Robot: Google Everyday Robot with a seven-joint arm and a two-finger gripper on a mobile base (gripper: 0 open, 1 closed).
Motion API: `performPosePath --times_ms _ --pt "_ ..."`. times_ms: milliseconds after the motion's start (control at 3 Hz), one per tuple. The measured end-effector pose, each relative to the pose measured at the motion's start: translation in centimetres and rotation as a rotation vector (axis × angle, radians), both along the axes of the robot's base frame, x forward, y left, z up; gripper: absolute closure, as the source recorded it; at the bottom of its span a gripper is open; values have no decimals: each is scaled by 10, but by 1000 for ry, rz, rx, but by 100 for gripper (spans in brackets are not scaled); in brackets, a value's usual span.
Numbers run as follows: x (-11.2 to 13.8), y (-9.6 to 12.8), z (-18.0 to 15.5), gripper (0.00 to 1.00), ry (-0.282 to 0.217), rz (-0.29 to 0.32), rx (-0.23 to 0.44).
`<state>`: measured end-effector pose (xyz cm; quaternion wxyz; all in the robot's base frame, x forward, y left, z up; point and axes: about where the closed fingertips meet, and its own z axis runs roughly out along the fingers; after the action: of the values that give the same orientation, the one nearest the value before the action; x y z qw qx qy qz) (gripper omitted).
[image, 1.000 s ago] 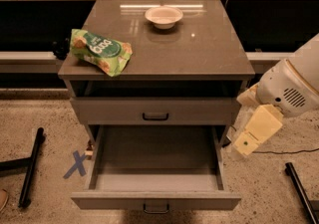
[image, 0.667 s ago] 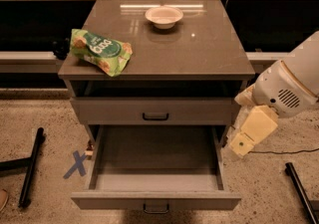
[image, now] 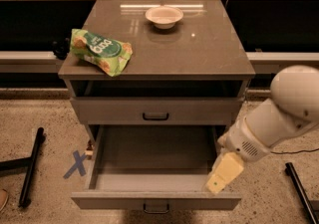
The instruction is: Close middle drawer
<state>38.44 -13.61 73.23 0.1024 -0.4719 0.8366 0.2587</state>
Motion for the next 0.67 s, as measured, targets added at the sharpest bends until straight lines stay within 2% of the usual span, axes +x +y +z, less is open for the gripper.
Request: performPosePath --times_ms 333,667 --pt "-10 0 -55 0 48 -34 -39" --pt "-26 -11 -94 0 109 -91 -60"
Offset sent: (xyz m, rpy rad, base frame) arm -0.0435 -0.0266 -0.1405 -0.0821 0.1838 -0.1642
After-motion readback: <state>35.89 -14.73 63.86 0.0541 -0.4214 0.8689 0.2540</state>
